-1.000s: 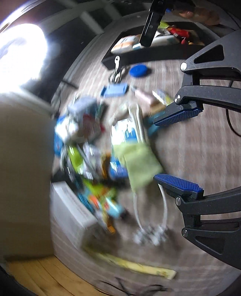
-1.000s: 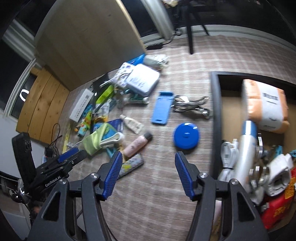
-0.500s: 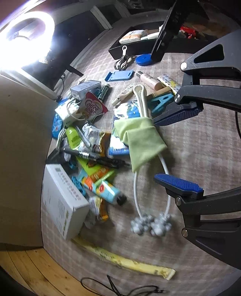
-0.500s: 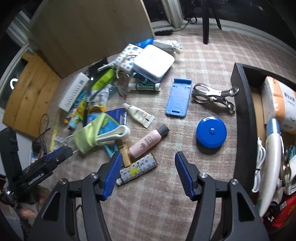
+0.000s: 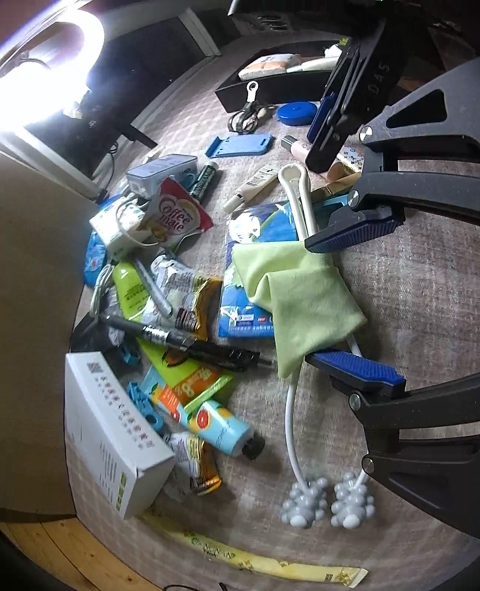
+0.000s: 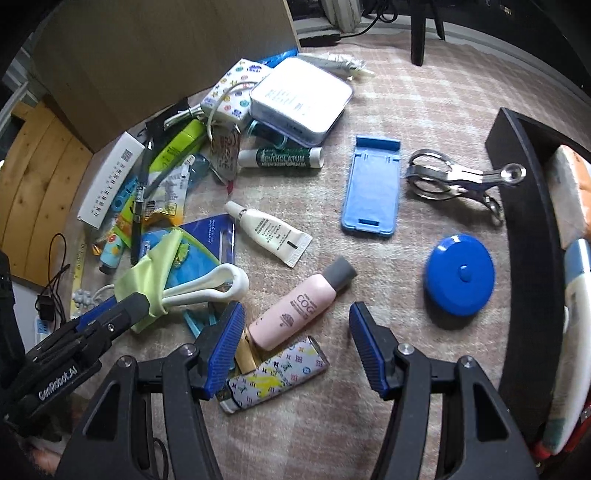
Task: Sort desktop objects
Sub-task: 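Grasp the green cloth with the left gripper while the right grasps the pink bottle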
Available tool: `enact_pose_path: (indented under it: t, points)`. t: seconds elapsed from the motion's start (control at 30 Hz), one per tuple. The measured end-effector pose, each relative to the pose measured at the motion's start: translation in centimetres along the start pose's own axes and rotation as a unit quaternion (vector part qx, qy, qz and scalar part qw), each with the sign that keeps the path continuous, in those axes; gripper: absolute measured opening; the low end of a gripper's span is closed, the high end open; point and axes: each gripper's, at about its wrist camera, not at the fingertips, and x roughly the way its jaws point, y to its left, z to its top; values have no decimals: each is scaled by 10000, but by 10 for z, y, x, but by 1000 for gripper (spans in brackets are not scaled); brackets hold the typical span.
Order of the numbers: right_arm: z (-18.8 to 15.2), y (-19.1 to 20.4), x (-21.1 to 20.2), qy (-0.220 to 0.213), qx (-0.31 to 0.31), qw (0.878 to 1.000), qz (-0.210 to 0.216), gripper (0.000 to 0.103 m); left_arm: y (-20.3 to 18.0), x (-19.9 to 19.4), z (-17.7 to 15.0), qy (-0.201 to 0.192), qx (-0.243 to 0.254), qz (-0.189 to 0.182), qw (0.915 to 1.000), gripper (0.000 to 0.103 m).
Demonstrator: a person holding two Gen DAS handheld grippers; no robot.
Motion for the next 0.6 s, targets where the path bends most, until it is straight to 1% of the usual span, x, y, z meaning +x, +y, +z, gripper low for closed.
enact_pose_path:
  t: [0.07,0.1,0.13,0.2,0.27,0.33,0.4,0.47,0.57,0.6]
  points:
    - [1,2,2,-70,-28,10000,-48,58,-1,3,1,15,-14,-23,10000,48]
    - [2,2,3,-54,-7,10000,-41,58,-1,4,1,12,-27,-39,10000,43]
    - [3,1,2,-82,30,10000,-7,57,-1,4,1,4,-38,-39,10000,40]
    - [4,0,2,-85,65,9999,54,48,-1,5,3,16,-44,-66,10000,33]
    - [4,-1,2,-111,45,9999,42,44,0,4,4,2,-68,-92,9999,30]
    - [4,-3,2,-137,65,9999,83,43,1,4,5,-15,-76,-95,9999,22]
    - [4,-4,2,-148,41,9999,53,32,0,4,6,-36,-77,-95,9999,11]
    - [4,-5,2,-158,14,9999,63,28,-1,1,6,-79,-57,-101,9999,7]
    - [4,-6,2,-142,-5,9999,83,20,-1,-4,8,-162,-70,-111,9998,5]
    - [4,-7,2,-145,2,9998,106,20,0,-6,8,-183,-76,-121,9997,5]
